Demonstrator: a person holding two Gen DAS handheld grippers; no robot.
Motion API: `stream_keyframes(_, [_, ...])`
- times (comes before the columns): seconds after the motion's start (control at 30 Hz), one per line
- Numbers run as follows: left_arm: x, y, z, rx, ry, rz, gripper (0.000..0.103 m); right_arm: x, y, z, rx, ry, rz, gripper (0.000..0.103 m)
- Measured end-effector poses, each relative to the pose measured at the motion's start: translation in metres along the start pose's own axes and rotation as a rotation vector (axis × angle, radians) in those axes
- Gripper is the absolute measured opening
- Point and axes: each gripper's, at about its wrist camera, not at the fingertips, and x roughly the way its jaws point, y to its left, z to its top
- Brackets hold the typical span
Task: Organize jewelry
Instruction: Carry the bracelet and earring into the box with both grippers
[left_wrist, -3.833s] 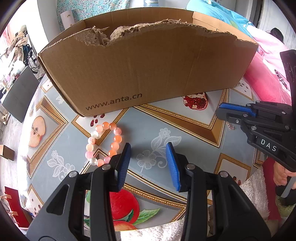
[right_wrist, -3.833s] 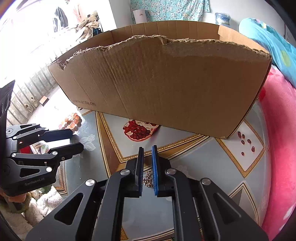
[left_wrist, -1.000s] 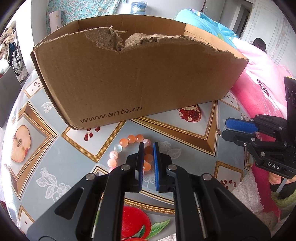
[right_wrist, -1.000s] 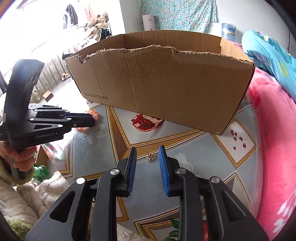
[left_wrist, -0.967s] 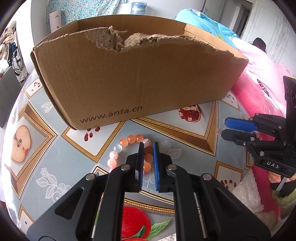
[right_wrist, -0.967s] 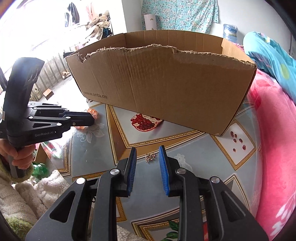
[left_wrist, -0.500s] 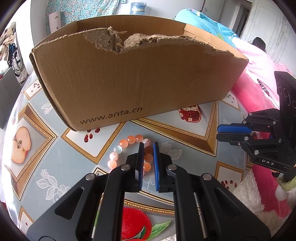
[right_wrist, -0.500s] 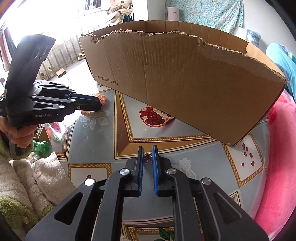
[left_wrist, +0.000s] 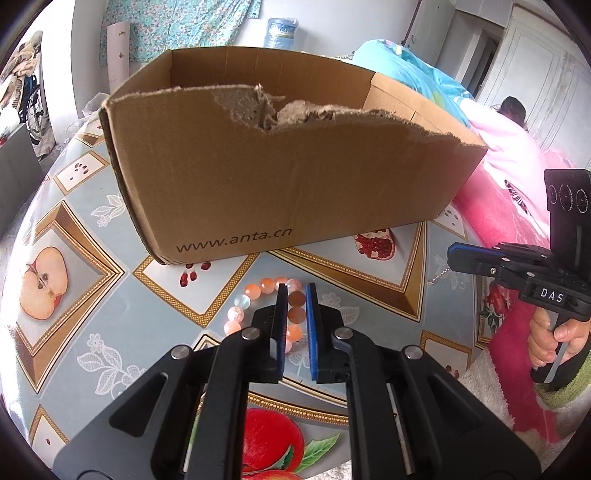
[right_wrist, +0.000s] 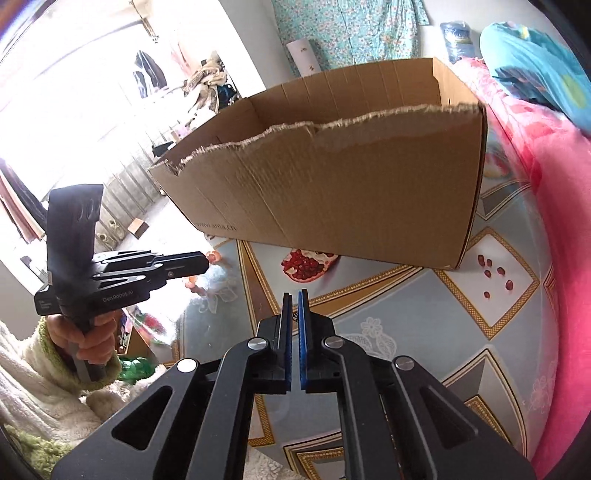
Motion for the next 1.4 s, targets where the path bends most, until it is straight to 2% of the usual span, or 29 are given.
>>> stream_keyframes(0.3, [-0.044, 0.013, 0.006, -0.046, -0.103, -0.058, 0.008, -0.032, 0.018, 0.018, -0.015, -0.092, 0.010, 0.003])
stream_keyframes(0.43, [-0.072, 0.015, 0.018, -0.056, -0.162, -0.122, 0.008, -0.053, 0.026, 0.036, -0.035, -0.145, 0.016, 0.003])
stream_keyframes(0.67, [-0.123, 0.012, 0.059, -0.031, -0.258, -0.259, 0.009, -0.078, 0.036, 0.079, -0.089, -0.233, 0.033, 0.003])
stream_keyframes(0.77, [-0.132, 0.008, 0.084, -0.018, -0.280, -0.303, 0.009, -0.085, 0.035, 0.101, -0.102, -0.262, 0.048, 0.003])
stream_keyframes(0.83, [-0.129, 0.004, 0.103, -0.003, -0.278, -0.304, 0.009, -0.087, 0.031, 0.117, -0.106, -0.272, 0.050, 0.003])
stream_keyframes(0.97, [-0.097, -0.001, 0.137, 0.014, -0.209, -0.266, 0.009, -0.080, 0.021, 0.141, -0.114, -0.270, 0.043, 0.003])
stream_keyframes(1.07, [-0.052, 0.000, 0.154, 0.022, -0.078, -0.205, 0.009, -0.068, 0.009, 0.154, -0.103, -0.252, 0.055, 0.003])
stream_keyframes(1.2, [0.008, 0.006, 0.162, 0.016, 0.104, -0.156, 0.009, -0.049, -0.008, 0.164, -0.078, -0.218, 0.080, 0.003])
stream_keyframes(1.4, [0.061, 0.011, 0.159, 0.034, 0.279, -0.102, 0.009, -0.024, -0.023, 0.169, -0.062, -0.158, 0.096, 0.003])
